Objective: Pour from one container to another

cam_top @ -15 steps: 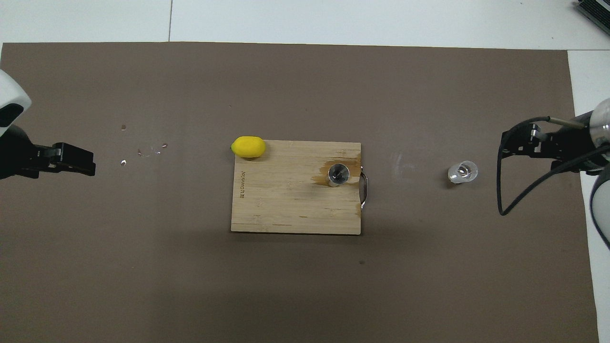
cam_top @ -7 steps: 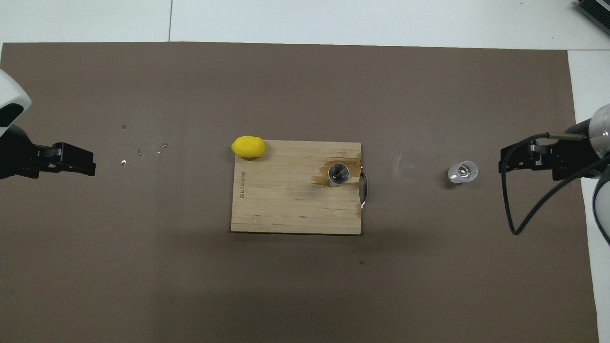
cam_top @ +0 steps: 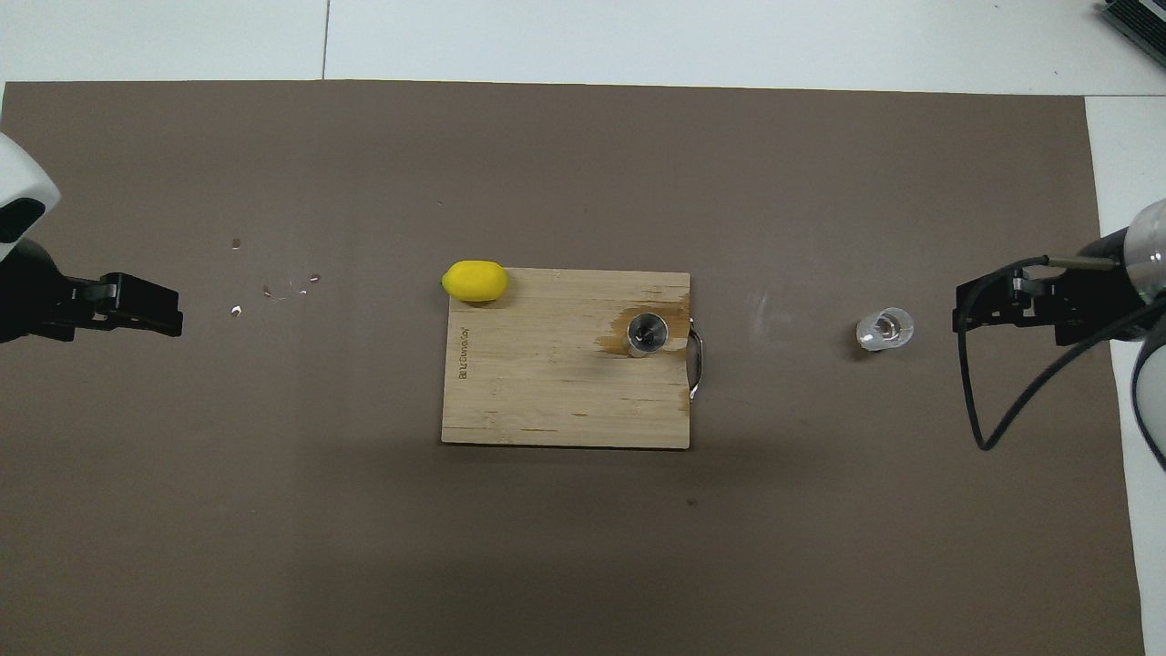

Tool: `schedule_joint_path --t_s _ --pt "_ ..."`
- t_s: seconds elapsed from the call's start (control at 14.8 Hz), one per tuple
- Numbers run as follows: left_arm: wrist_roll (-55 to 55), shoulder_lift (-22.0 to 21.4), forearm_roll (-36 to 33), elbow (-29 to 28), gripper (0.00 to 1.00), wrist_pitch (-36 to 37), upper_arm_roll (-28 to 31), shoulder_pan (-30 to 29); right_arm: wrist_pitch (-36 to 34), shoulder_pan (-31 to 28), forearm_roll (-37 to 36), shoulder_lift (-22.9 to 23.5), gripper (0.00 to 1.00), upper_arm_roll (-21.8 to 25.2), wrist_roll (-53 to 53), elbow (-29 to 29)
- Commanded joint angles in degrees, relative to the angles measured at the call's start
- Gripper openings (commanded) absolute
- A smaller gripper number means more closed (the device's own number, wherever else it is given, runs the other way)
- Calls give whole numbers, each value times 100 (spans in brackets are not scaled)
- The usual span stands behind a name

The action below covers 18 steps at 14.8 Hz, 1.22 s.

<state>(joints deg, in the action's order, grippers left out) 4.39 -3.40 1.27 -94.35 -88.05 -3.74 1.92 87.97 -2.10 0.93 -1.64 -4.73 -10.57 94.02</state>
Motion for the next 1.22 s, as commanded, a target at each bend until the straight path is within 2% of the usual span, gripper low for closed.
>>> schedule_joint_path --t_s 0.0,1.15 --pt "-8 -108 -48 -57 100 69 49 46 184 43 -442 -29 100 -71 160 46" --pt "-148 -99 -57 -4 100 -46 40 125 203 -18 -58 -29 100 -89 90 64"
